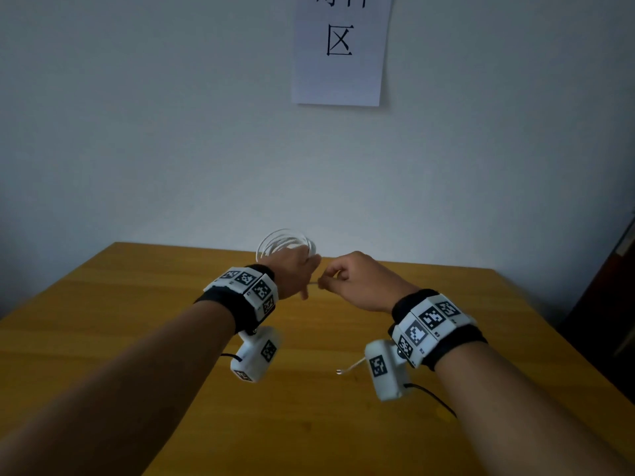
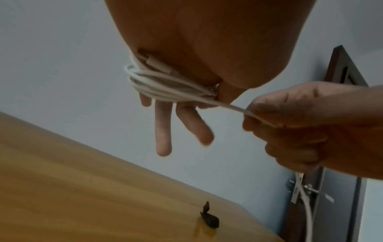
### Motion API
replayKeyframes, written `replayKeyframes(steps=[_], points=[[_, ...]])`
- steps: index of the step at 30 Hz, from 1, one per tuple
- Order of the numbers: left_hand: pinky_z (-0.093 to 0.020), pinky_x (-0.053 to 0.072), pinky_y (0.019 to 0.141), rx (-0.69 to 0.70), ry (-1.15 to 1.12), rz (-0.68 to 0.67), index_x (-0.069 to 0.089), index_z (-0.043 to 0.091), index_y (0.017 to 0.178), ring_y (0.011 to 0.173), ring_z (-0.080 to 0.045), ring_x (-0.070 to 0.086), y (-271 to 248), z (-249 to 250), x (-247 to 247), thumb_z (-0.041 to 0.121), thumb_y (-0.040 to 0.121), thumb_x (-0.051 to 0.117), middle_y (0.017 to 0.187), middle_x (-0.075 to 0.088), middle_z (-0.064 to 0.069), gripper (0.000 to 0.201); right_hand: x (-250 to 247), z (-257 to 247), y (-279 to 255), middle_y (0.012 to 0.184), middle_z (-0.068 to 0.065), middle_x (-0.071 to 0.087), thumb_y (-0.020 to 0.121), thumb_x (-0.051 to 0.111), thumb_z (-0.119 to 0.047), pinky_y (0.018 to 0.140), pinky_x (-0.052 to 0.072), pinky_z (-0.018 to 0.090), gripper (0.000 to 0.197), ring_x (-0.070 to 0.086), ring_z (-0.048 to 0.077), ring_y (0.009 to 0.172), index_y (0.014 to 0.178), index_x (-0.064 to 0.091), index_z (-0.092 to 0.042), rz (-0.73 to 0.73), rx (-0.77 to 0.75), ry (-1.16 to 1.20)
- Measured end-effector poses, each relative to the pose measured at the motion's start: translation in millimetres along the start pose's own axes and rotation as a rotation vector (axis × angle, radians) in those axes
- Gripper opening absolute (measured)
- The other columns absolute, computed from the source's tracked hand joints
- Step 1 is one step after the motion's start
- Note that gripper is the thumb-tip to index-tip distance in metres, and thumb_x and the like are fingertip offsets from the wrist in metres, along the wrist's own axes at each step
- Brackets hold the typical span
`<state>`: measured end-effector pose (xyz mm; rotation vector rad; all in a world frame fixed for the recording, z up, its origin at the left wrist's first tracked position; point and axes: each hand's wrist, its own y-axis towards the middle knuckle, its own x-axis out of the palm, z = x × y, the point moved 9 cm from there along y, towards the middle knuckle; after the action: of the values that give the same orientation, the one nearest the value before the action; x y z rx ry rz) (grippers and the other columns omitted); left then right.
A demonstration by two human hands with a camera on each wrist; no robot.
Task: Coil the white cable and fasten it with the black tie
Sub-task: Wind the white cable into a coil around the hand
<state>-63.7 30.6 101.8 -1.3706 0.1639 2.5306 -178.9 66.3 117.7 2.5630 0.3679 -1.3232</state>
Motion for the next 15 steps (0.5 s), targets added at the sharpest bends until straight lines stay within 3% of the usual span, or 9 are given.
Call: replayKeyframes(steps=[2,5,7,9,12,15], points=[[-0.042,0.049,0.085,-0.036,0.052,-0.011,0.051,0.008,0.091,0.080,-0.026,0.063,-3,-5,3,0.024,0.101,0.035,0.090,0.074,-0.016,0.024,-7,2,0,0.100,0.001,0.073,0.095,0.065,-0.041,0.083,0.054,0.034,0.021,0.069,0.016,0.096,0.101,0.074,-0.022,0.030,0.004,0.009],[-0.041,0.050,0.077,-0.033,-0.052,-0.008,0.054,0.001,0.094,0.077,-0.035,0.060,-3,-6,7,0.029,0.105,0.027,0.097,0.065,-0.029,0.040,-20,6,1,0.077,-0.006,0.065,0.095,0.067,-0.035,0.072,0.048,0.030,0.017,0.061,0.009,0.073,0.093,0.074,-0.020,0.091,-0.002,0.016],[-0.036,0.042,0.061,-0.047,-0.105,-0.055,0.052,0.005,0.086,0.063,-0.029,0.049,-1,-7,13,0.030,0.105,0.026,0.083,0.058,-0.022,0.041,-29,11,2,0.072,-0.004,0.064,0.095,0.066,-0.032,0.069,0.048,0.033,0.016,0.056,0.012,0.065,0.091,0.075,-0.019,0.131,0.005,0.020],[-0.030,0.029,0.049,-0.070,-0.265,-0.133,0.044,0.014,0.070,0.048,-0.019,0.031,0,-8,19,0.046,0.103,0.026,0.060,0.041,-0.006,0.050,-35,15,2,0.079,0.000,0.068,0.095,0.065,-0.032,0.072,0.050,0.036,0.016,0.058,0.016,0.068,0.092,0.076,-0.020,0.160,0.012,0.033],[-0.026,0.017,0.047,-0.033,-0.484,-0.233,0.031,0.019,0.057,0.045,-0.016,0.014,0,-2,25,0.069,0.094,0.025,0.052,0.022,0.002,0.062,-40,18,2,0.087,0.004,0.070,0.098,0.062,-0.033,0.075,0.051,0.038,0.022,0.064,0.026,0.081,0.093,0.076,-0.018,0.190,0.003,0.054],[-0.027,0.011,0.050,0.031,-0.647,-0.324,0.021,0.021,0.056,0.046,-0.015,0.008,-7,14,27,0.060,0.097,0.035,0.051,0.014,0.002,0.058,-38,19,1,0.087,0.004,0.070,0.103,0.056,-0.037,0.079,0.050,0.037,0.031,0.064,0.024,0.083,0.094,0.076,-0.015,0.192,-0.017,0.096]])
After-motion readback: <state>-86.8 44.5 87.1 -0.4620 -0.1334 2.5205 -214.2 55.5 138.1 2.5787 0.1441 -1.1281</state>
